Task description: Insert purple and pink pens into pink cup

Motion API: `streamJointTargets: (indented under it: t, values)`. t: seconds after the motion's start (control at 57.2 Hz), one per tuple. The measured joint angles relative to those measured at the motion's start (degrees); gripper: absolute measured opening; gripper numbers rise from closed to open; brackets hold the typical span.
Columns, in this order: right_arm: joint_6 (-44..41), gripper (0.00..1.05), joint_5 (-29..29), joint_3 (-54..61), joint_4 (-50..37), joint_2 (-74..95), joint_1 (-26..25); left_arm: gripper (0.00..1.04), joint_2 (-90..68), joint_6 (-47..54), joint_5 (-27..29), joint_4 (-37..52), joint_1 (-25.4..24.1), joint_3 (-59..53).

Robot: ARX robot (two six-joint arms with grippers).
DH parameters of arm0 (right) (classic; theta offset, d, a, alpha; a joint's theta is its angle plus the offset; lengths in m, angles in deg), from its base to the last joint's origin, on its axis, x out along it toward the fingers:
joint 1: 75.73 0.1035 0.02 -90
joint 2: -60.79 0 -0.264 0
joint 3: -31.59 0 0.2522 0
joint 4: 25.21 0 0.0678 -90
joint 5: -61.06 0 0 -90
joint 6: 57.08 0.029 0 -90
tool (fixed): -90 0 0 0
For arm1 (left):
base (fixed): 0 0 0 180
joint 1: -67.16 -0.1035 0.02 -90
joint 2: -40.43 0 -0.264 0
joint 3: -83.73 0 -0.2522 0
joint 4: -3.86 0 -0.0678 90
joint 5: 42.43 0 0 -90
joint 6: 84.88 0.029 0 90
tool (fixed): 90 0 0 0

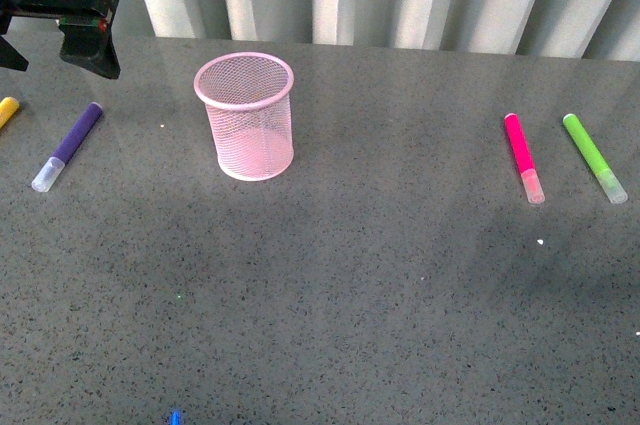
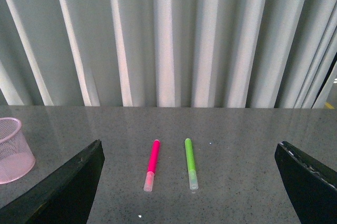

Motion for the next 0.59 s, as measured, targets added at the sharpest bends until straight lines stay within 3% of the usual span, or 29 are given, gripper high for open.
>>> streamJointTargets:
  t: [0.595]
  values:
    - [0.0,0.98,0.0,0.0,0.0,0.0,0.0,0.98,-12.83,2.03,2.36,-2.19,-0.09,9.66]
